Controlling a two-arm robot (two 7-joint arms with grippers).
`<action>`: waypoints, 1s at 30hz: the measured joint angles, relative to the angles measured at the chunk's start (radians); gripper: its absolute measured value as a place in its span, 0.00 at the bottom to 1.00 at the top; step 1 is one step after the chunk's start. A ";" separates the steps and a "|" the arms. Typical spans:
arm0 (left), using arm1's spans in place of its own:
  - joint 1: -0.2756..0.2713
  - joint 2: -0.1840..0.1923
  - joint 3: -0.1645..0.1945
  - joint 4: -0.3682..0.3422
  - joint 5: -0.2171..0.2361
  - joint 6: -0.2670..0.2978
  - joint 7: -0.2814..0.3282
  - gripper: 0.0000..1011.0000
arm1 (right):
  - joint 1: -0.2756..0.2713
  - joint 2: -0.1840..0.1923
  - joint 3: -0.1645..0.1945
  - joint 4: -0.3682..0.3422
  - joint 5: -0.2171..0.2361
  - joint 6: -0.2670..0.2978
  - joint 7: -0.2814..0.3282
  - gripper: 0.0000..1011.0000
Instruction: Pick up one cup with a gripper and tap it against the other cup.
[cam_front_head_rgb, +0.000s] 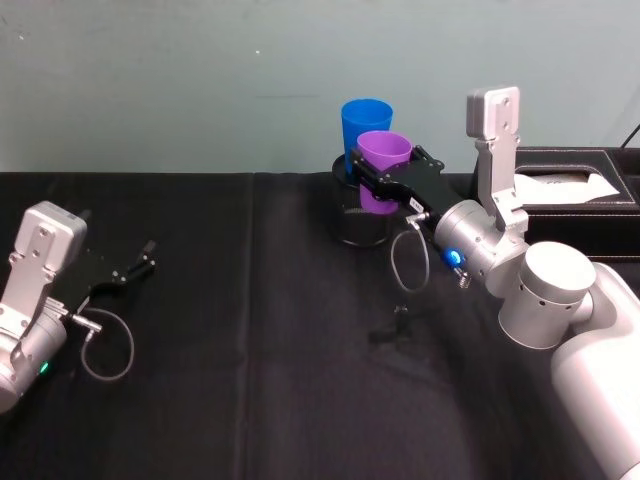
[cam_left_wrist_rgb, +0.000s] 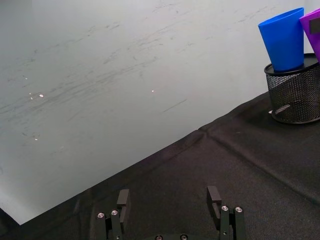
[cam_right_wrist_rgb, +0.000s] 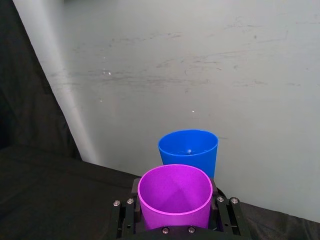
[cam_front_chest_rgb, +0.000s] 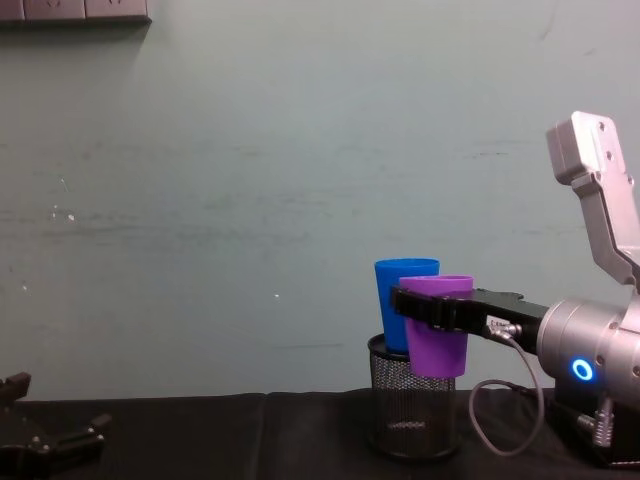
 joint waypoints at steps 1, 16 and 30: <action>0.000 0.000 0.000 0.000 0.000 0.000 0.000 0.99 | 0.000 0.000 0.000 0.000 0.000 0.000 0.000 0.73; 0.000 0.000 0.000 0.000 0.000 0.000 0.000 0.99 | 0.000 0.000 0.000 0.000 0.000 0.000 0.000 0.73; 0.000 0.000 0.000 0.000 0.000 0.000 0.000 0.99 | 0.000 0.000 0.000 0.000 0.000 0.000 0.000 0.73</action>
